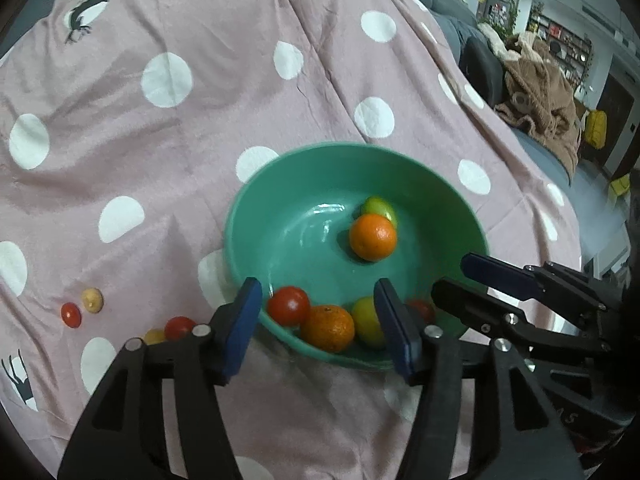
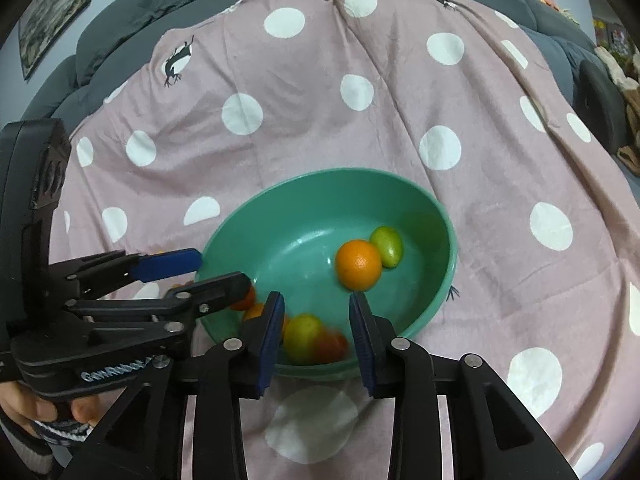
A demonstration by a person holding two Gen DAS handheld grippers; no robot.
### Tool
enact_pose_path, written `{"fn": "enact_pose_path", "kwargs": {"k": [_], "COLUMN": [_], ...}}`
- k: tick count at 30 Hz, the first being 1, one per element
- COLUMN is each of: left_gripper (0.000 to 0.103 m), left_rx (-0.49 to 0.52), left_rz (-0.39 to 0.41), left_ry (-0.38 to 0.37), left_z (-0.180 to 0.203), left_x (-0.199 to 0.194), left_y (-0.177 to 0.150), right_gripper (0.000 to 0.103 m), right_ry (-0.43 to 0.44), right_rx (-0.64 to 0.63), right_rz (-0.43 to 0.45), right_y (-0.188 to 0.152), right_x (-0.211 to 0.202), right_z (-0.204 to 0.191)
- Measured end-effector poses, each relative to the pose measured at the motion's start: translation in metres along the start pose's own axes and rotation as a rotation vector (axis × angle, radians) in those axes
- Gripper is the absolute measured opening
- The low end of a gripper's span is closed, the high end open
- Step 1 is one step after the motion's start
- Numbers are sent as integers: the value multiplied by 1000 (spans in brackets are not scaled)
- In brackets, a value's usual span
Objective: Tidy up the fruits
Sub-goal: 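Release both red tomatoes into the green bowl by opening both tools, then lower the left tool onto a yellow cherry tomato while the right tool reaches another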
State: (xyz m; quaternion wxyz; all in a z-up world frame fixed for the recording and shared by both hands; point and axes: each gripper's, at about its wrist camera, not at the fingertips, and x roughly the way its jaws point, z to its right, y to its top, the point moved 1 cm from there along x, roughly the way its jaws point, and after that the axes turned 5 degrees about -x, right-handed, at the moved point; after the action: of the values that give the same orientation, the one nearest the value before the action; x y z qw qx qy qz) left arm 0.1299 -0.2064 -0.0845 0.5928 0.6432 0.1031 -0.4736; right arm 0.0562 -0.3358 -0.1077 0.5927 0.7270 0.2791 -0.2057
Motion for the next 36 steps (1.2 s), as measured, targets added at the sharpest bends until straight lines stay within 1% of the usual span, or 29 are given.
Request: {"fn": "enact_pose_path", "kwargs": {"k": [1,3,4,5,7,10,13,17,19,23,28,36], "left_gripper": [62,67,73,75,75,76,76,76,76,76,76,76], "left_rx": [-9,-28,-49,-68,-104,-189,-262,-350,-385,-430,-454,-482], "left_rz": [16,33,43,49,49,17,-26,-71,-85,-98,-95,-81], "left_ry": [3,11,25,37,57,108,155,188,192,192,168,126], "left_z": [-4,-14,-23,-32,-48,-82,-109,-135,-144,-151,-155,-161], "left_x": [-7,-18,-26,-33,-43,-56,-66,-80,-86,-97,-103,-102], "left_y": [0,-2,-6,-10,-21,-51,-82,-122,-138,-159,-170,-175], "right_gripper": [38,39,39,39,39,39,39,39,39,39,39,39], "right_ry": [-2,-1,4,9,23,43,73,132,152,191,235,289], "right_rx": [4,18,24,27,29,29,13,-49,-80,-124,-157,-191], "right_rz": [3,18,27,32,45,52,51,35,18,-32,-77,-153], "right_y": [0,1,1,1,-2,-6,-13,-25,-30,-36,-41,-42], "right_x": [-1,-7,-11,-13,-20,-28,-33,-38,-37,-29,-21,1], "right_z": [0,2,3,4,5,2,-7,-29,-40,-64,-88,-117]}}
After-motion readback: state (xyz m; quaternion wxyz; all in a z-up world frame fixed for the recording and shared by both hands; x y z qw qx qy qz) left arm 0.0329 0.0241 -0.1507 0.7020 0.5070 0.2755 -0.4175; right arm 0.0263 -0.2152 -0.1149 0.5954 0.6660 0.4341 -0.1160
